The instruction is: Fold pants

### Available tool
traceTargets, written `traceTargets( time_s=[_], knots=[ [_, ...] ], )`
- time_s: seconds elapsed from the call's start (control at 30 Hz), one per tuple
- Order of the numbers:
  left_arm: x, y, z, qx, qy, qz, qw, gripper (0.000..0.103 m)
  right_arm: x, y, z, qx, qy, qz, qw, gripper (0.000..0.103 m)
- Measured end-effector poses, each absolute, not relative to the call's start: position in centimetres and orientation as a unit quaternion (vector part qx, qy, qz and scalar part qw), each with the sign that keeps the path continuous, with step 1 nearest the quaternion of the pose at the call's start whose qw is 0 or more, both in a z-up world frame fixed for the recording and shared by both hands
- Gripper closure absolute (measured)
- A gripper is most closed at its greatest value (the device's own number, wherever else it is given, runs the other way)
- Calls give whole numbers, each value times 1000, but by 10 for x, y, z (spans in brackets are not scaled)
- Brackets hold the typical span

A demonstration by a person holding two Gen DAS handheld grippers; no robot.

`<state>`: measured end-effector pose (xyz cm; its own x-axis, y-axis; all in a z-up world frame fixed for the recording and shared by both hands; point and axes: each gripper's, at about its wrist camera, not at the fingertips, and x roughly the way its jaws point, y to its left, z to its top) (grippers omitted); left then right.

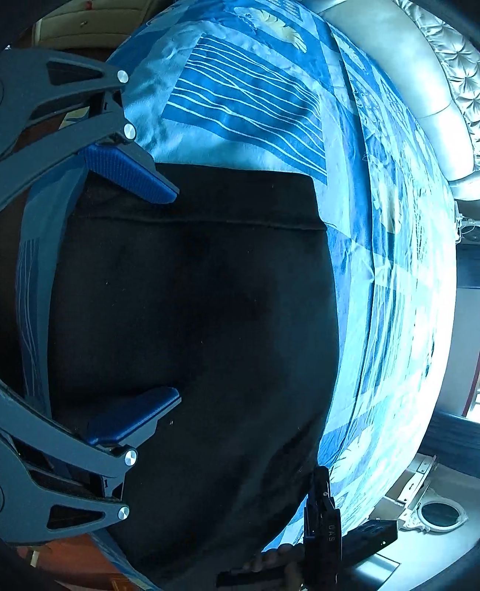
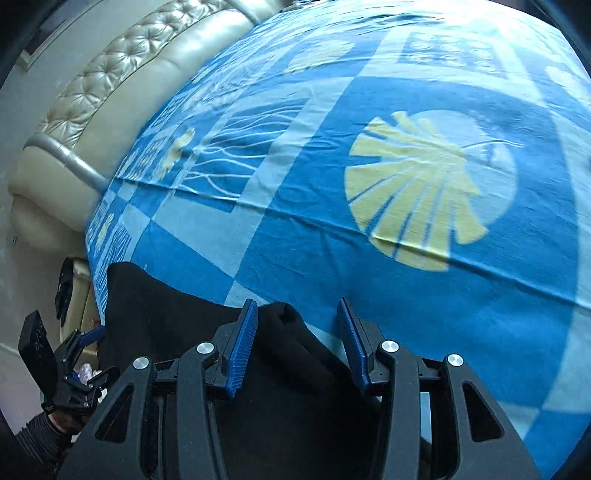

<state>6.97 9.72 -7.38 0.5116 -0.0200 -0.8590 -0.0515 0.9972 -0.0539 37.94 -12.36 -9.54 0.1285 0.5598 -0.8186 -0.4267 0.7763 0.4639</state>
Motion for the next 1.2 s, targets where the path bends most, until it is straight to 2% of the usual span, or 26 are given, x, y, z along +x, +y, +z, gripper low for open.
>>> traceTargets(
  time_s=[0.03,0.2,0.5,0.6,0.63,0.67,0.7,0.77,1.0,1.2],
  knots=[
    [69,97,-74,-36,493,9,869,2,380,-122,-97,65,580,339,738,93],
    [70,95,-75,-29,490,10,871,2,377,-108,-93,19,572,314,758,95],
    [68,95,-75,-22,489,9,872,2,392,-149,-97,106,558,254,783,101],
    [68,96,-76,-21,489,8,872,2,386,-197,-82,162,536,220,798,94],
    [68,96,-76,-21,489,8,872,2,378,-221,-74,186,526,213,802,88],
    [68,96,-76,-22,489,7,872,2,368,-243,-66,203,514,207,807,81],
    [69,96,-76,-21,489,7,872,2,358,-261,-59,214,504,198,813,62],
    [68,96,-76,-22,489,8,872,2,326,-316,-40,231,477,170,831,48],
    [68,98,-74,-28,489,7,872,2,196,-510,-8,305,420,18,854,44],
    [66,98,-71,-34,494,15,869,2,87,-637,2,363,362,-111,851,41]
  ],
)
